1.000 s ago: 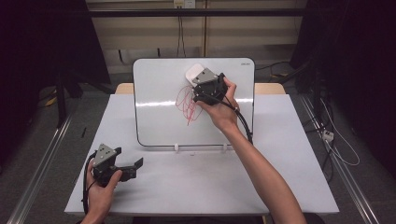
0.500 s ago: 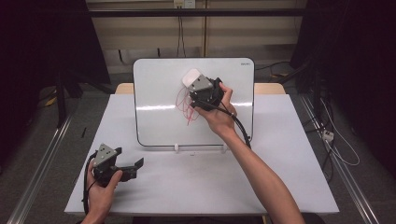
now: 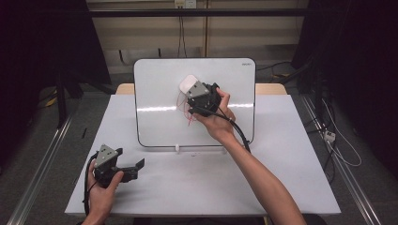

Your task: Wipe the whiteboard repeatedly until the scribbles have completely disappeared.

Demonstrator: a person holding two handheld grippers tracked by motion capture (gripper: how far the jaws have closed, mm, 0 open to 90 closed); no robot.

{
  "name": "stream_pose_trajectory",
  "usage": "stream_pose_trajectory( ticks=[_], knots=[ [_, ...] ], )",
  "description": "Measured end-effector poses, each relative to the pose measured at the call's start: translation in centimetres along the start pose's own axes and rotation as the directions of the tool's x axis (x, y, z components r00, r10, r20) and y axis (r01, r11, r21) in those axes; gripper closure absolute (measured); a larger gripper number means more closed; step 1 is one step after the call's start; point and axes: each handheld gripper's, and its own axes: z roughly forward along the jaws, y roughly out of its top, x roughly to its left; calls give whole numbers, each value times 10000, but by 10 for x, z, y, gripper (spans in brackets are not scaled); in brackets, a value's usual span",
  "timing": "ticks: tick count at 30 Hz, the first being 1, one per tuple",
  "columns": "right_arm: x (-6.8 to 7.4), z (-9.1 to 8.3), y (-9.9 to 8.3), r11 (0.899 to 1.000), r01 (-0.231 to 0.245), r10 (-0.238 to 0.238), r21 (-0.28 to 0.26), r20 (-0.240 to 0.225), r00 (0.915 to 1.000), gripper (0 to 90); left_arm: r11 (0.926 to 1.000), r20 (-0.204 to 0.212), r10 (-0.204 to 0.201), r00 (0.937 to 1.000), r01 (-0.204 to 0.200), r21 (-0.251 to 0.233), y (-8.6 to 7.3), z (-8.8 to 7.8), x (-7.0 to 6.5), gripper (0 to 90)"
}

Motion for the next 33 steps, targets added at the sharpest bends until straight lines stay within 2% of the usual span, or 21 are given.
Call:
stream_pose_trajectory(
  ticks=[8, 14, 20, 26, 33],
  knots=[
    [-5, 0, 1, 9999, -142, 142, 9, -42, 9999, 316, 10000, -37, -23, 10000, 23, -12, -1, 0, 2, 52],
    [-28, 1, 6, 9975, -704, 705, -59, 277, 9971, 316, 10000, -43, -17, 10000, 17, -21, -1, -1, 1, 52],
    [-36, 3, 13, 9962, -867, 868, -50, 387, 9955, 315, 10000, -30, -11, 10000, 11, 24, -1, -1, 1, 52],
    [-36, 3, 13, 9962, -870, 872, -79, 479, 9950, 315, 10000, -42, -8, 10000, 8, 10, -1, -1, 2, 52],
    [-29, 2, 13, 9981, -623, 624, -38, 499, 9968, 316, 10000, -20, -28, 10000, 28, -19, 0, -1, 1, 52]
  ],
)
